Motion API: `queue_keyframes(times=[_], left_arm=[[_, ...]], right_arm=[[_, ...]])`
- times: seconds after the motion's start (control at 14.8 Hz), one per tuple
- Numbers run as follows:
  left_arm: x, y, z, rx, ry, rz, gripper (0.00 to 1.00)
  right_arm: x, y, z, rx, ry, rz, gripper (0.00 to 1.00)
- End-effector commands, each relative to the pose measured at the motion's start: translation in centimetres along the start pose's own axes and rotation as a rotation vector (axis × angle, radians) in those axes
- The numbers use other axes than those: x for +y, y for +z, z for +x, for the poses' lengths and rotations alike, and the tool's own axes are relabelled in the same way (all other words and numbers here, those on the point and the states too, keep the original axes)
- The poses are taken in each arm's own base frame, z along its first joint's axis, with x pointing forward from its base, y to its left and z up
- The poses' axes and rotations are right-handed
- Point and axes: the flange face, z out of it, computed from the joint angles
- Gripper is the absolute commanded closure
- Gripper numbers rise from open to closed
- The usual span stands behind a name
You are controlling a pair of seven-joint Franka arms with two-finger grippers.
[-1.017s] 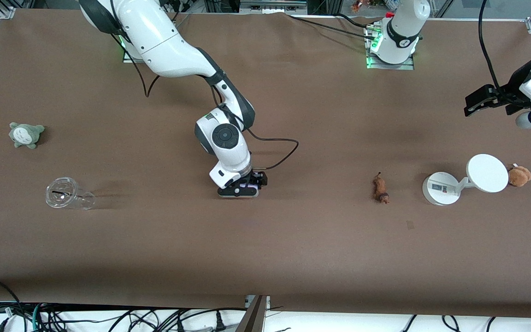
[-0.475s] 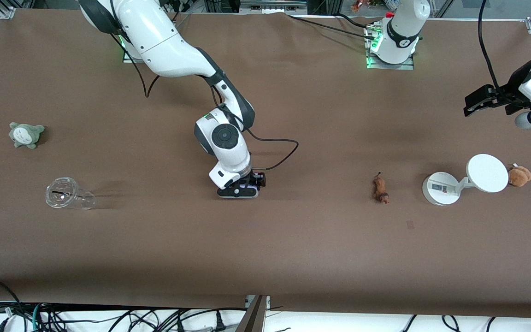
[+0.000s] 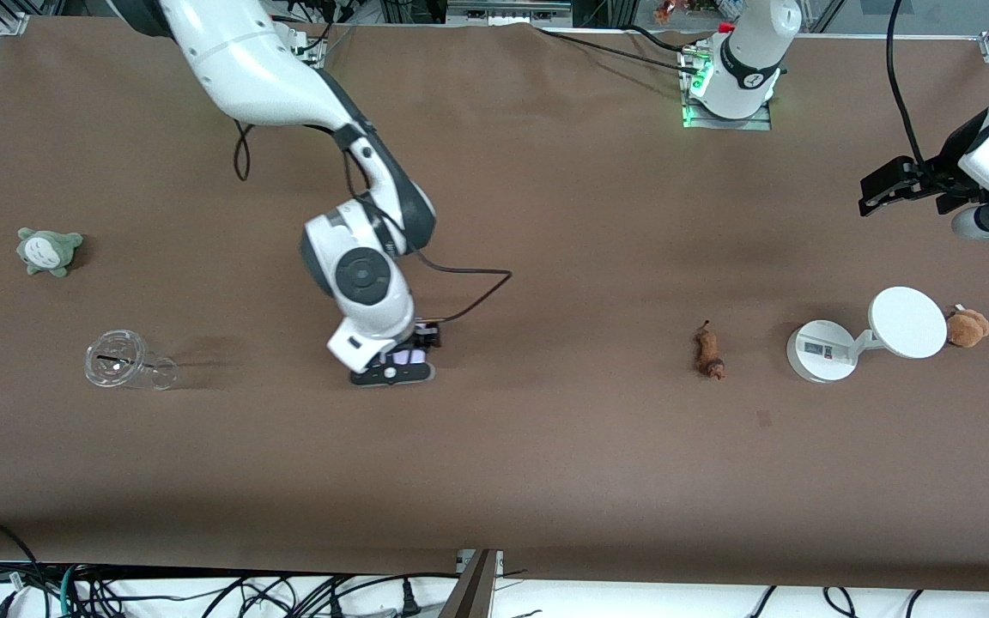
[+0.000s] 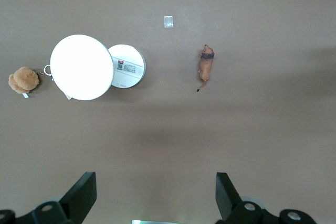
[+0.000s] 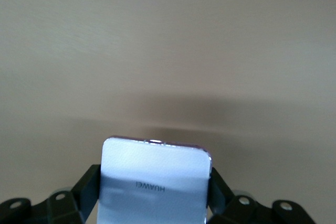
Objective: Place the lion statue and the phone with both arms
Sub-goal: 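Carry the phone with the right gripper toward the glass cup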
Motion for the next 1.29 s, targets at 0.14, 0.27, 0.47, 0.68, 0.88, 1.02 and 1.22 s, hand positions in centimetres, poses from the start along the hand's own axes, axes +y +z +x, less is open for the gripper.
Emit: queue_keyframes(times=[0.14,0.27,0.47,0.68,0.88,1.02,1.22], left_arm=[[0.8,-0.8,-0.1,0.007,0.014,0.029,0.00],[0.9,-0.8,-0.3,-0.003,0.016,0.028,0.00],[0.9,-0.8,-0.3,-0.002,0.017,0.032,0.00],[0.9,-0.8,-0.4,-0.004,0.017,0.030,0.00],[1.1,-0.7,-0.3,-0.003,0.021,0.033,0.00],[1.1,-0.7,-0.3,-0.004,0.021,0.033,0.00],[1.1,-0.7,-0.3,-0.004,0.021,0.033,0.00]], right_arm=[[13.7,-3.9,-0.4,-0.103,-0.197,0.006,0.71],[18.4,-3.2,-1.1,-0.117,-0.223,0.016,0.71],[22.8,-1.5,-1.9,-0.090,-0.230,0.008,0.71],[24.3,1.3,-2.8,-0.040,-0.213,0.000,0.71],[26.2,3.9,-2.9,-0.022,-0.107,0.043,0.71],[26.7,5.2,-2.8,-0.010,-0.042,0.084,0.71],[29.5,6.9,-2.8,0.002,0.036,0.113,0.71]])
